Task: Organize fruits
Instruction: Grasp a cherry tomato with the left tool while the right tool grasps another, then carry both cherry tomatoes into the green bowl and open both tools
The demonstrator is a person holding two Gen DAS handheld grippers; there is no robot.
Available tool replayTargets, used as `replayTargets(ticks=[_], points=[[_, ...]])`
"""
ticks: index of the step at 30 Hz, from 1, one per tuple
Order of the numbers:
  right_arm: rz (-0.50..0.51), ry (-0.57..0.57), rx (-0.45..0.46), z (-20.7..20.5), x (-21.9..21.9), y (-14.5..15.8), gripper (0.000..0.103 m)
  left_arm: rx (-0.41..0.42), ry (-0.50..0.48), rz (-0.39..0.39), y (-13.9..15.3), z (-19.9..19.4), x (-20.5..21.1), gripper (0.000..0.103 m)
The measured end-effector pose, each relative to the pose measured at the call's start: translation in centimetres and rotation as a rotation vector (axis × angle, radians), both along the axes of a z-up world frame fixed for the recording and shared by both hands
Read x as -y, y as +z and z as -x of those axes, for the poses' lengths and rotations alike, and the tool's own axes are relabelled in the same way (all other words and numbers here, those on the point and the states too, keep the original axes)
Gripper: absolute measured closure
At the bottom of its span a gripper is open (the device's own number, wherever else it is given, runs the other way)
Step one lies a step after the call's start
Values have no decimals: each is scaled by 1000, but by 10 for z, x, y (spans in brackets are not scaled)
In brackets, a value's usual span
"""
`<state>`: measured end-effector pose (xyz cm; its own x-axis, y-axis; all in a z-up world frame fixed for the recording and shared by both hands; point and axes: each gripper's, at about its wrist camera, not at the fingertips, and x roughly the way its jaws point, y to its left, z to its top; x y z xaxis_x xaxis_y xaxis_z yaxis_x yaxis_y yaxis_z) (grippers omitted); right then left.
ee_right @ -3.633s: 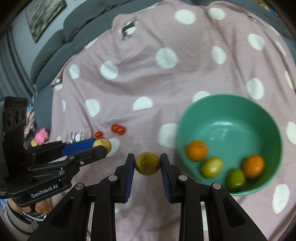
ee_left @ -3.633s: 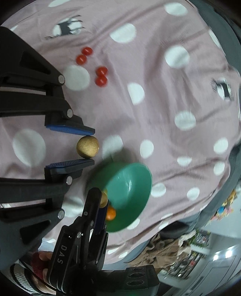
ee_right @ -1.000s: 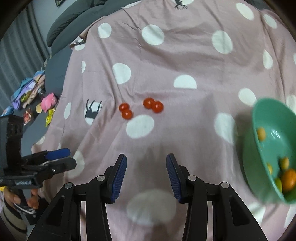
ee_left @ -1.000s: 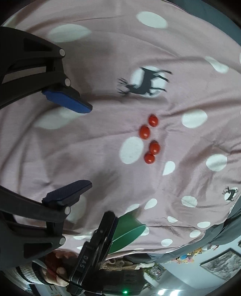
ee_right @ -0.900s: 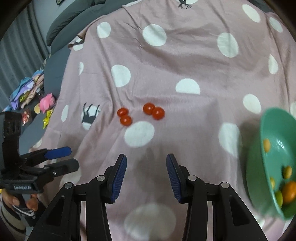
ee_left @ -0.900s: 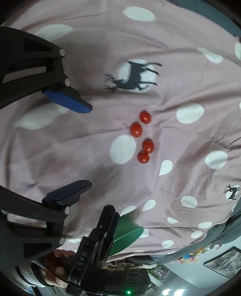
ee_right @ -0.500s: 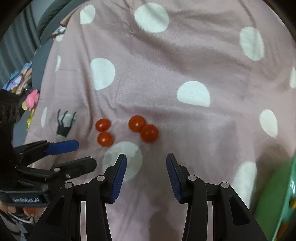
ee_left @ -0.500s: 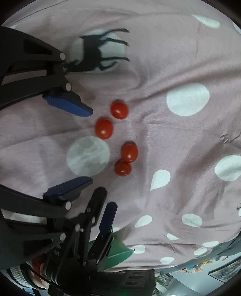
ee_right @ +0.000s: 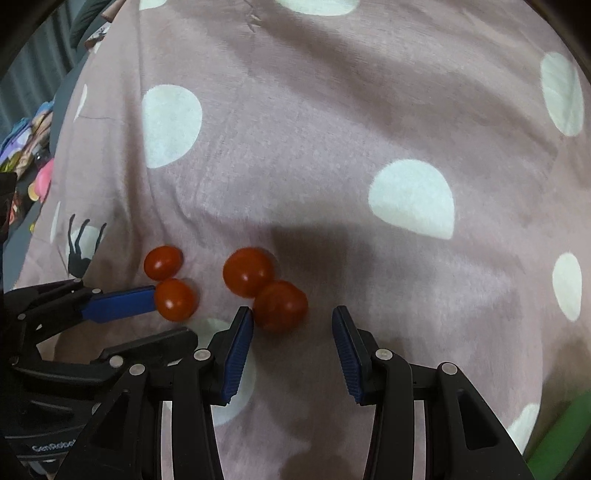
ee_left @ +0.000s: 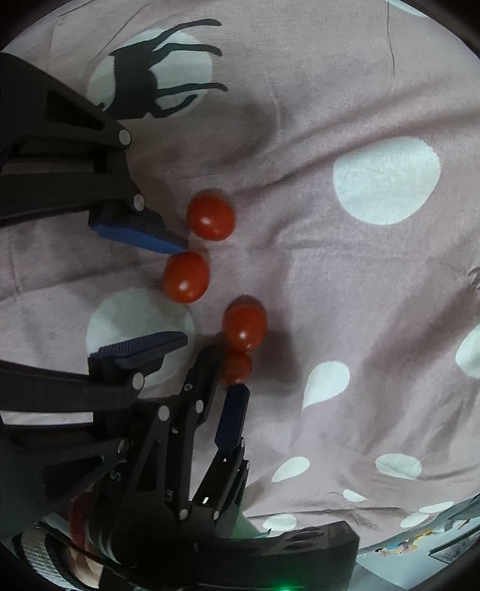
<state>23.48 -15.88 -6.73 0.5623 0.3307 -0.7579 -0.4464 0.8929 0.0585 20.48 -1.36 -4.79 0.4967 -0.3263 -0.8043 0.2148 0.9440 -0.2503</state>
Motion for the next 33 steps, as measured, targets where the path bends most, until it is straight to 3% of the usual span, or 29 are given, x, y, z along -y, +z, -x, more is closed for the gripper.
replayTargets(ticks=[5,7,8,16,26,33], points=[[15,5,36,1,-6,0,58,18,9,-30,-2,-5,1,71],[7,2,43,3,-6,-1,64,9,5,-20,-5,-8,3,77],[6,4,47,3,-5,-1,71,5,8,-15,-7,-10,4,77],[-58,-37,19,5,14,-1,72,14,29,17,0,-2,-3,78],[-201,-62,43,70,57,34,72,71,45,86,39,73,-40,78],[-251,-68,46,113,62,39,72,83,41,81,52,128,-33,78]])
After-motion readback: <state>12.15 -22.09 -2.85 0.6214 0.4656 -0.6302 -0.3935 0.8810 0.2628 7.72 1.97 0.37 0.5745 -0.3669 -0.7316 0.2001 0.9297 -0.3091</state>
